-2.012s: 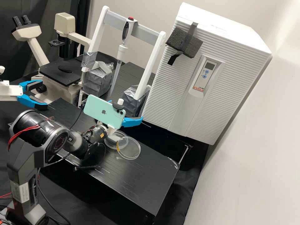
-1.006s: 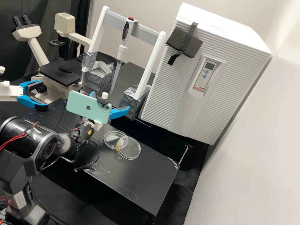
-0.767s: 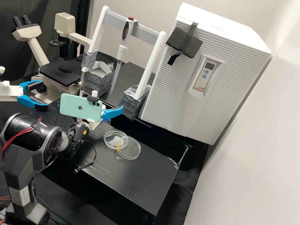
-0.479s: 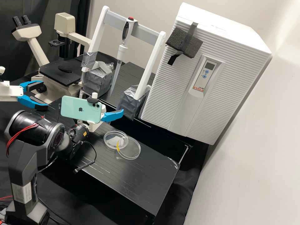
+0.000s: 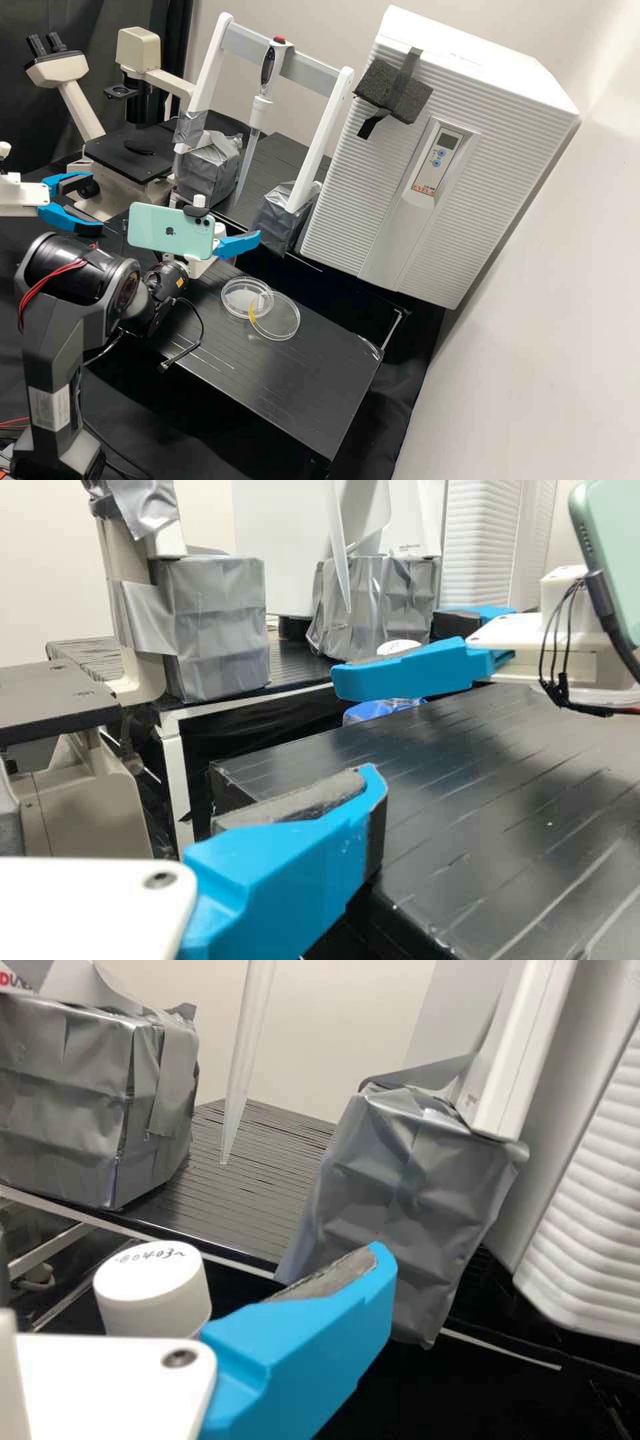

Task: Open the bottle

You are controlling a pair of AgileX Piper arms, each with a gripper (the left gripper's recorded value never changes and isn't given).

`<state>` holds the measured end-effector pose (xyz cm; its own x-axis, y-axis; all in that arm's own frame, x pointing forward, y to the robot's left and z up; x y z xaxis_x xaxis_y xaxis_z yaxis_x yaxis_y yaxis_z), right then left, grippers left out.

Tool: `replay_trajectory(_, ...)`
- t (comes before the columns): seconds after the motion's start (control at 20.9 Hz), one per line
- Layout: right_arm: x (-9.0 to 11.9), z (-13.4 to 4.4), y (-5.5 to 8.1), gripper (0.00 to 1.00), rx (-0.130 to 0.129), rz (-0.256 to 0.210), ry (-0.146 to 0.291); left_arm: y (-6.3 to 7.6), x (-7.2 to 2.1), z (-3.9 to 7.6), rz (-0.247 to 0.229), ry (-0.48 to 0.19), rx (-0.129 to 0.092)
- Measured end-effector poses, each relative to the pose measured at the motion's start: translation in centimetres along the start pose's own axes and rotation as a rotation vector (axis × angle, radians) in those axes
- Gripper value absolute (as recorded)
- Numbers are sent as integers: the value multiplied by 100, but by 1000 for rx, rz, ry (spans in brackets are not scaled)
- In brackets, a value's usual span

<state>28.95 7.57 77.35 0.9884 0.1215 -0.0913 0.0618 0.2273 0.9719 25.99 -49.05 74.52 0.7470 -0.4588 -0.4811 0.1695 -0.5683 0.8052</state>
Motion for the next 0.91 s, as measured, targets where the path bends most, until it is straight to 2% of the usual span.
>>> replay_trajectory(0.91, 2, -14, -13, 0, 2, -2, 1, -5, 10, 23, -2, -9, 0)
